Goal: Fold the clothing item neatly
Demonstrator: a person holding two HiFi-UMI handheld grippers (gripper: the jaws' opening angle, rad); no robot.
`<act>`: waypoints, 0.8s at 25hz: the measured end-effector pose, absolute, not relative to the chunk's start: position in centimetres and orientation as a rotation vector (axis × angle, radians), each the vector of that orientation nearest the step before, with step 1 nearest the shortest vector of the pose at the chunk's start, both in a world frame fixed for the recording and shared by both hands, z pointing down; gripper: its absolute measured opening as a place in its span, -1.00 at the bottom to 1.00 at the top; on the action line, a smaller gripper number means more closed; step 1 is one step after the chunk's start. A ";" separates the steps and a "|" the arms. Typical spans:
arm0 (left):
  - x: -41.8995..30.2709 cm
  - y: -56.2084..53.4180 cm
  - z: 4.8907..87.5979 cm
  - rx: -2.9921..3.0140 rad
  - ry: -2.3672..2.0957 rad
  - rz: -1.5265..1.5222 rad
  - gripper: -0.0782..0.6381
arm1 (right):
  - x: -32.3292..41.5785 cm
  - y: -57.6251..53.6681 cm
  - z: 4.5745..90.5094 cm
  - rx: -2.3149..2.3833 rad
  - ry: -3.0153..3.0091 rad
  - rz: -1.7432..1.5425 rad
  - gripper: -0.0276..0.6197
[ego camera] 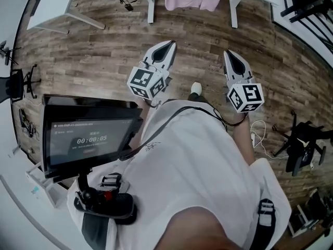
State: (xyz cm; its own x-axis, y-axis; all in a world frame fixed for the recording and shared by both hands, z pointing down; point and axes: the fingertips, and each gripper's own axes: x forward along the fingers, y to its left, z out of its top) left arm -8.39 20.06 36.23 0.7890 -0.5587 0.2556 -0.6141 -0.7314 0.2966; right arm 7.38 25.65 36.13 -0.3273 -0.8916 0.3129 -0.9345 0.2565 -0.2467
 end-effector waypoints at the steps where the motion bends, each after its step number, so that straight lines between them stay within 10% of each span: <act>1: -7.9 19.5 36.4 2.611 -0.893 0.212 -0.79 | 7.9 24.9 36.3 1.753 -2.404 0.592 -0.92; 20: -7.9 8.2 39.6 2.518 -0.970 0.245 -0.79 | 11.0 14.0 39.3 1.730 -2.387 0.649 -0.92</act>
State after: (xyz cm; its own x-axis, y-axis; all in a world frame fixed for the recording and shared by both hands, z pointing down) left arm -7.92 8.23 39.57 0.7400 -0.5967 0.3104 -0.6726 -0.6637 0.3274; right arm 11.01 14.02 39.27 -0.3381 -0.8765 0.3428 -0.9293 0.2534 -0.2686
